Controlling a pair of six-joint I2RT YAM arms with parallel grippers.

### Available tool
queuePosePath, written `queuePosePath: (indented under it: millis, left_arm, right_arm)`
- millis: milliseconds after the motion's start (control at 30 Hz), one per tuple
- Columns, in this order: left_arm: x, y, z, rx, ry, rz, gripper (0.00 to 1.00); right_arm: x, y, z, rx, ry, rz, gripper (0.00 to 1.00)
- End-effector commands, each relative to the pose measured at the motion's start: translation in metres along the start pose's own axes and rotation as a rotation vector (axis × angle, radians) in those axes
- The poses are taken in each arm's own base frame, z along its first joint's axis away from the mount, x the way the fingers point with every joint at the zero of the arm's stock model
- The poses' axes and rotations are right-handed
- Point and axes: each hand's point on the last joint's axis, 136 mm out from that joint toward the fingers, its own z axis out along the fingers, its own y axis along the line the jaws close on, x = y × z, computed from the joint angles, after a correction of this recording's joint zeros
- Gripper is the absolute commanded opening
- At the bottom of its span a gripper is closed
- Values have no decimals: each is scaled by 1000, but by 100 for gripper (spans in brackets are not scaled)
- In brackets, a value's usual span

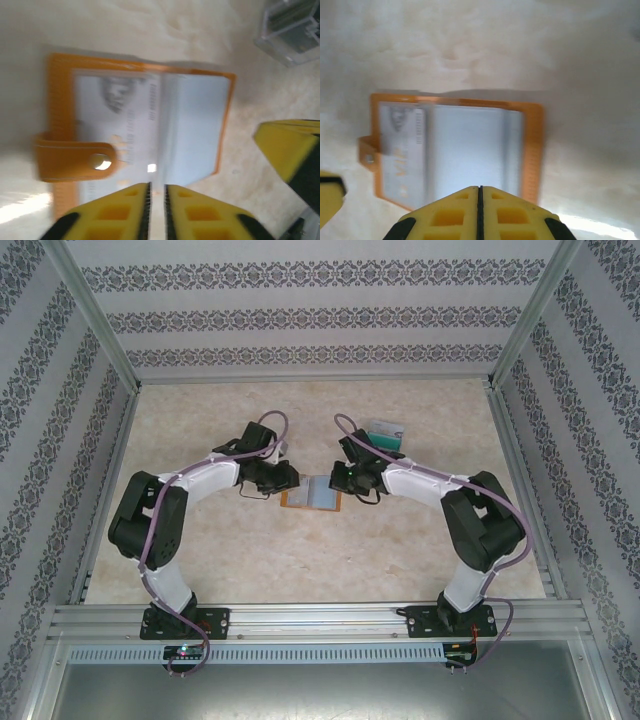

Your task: Take the credit cards out of the card holder

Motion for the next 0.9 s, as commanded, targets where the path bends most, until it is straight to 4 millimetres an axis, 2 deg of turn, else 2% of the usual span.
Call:
queuePosePath:
  millis: [0,167,300,867]
  left_arm:
    - [5,31,-1,-82,15,-34,8]
    - [4,39,10,-90,30,-51,7]
    - [3,40,17,-80,43,-63,6]
    - [13,55,32,-122,95,-115,6]
  right_arm:
    - [-2,29,10,-80,23,8,3]
    - [2,44,24,-111,58,13,5]
    - [4,49,33,-116,79,19,6]
    - [22,36,59,-70,165,55,9]
